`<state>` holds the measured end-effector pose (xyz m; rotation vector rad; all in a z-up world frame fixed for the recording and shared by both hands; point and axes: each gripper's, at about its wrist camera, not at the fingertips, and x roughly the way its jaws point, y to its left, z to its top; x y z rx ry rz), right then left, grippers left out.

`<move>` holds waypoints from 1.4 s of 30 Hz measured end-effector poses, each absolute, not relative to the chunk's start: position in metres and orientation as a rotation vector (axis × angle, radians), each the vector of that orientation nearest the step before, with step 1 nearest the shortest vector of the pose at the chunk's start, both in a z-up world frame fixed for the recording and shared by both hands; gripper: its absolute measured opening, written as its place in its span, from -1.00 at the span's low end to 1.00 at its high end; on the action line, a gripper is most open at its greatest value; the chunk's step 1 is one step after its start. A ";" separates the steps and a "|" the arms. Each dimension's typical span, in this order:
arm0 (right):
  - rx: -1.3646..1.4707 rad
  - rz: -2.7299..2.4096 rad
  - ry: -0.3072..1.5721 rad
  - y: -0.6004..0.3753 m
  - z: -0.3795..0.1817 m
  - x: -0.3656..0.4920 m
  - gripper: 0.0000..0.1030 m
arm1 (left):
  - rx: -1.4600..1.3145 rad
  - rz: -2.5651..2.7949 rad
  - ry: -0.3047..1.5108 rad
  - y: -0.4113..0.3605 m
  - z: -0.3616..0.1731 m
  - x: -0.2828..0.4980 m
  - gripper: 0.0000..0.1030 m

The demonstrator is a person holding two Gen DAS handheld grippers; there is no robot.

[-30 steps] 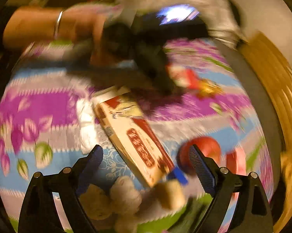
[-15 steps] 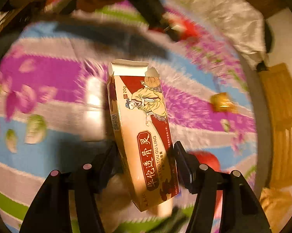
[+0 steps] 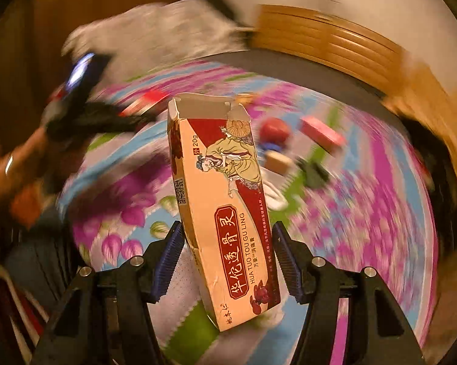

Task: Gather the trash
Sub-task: 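Carry the red-white box and tan medicine box over the green bin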

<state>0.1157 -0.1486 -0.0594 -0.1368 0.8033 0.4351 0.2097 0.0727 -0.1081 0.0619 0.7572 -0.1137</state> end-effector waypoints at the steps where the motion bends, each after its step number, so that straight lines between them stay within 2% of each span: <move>1: -0.060 0.384 0.803 -0.157 -0.059 0.111 0.18 | 0.071 -0.119 0.758 0.062 -0.106 0.201 0.04; 9: 0.015 0.290 0.789 -0.149 -0.070 0.090 0.18 | 0.105 -0.124 0.728 0.014 -0.086 0.164 0.04; 17: 0.044 0.219 0.713 -0.169 -0.047 0.065 0.18 | 0.168 -0.105 0.649 -0.021 -0.051 0.145 0.04; 27: 0.105 0.074 0.611 -0.233 -0.012 0.021 0.18 | 0.230 -0.155 0.563 -0.071 -0.010 0.135 0.04; 42: 0.218 -0.241 0.465 -0.373 0.028 -0.062 0.18 | 0.320 -0.359 0.451 -0.197 0.032 0.112 0.04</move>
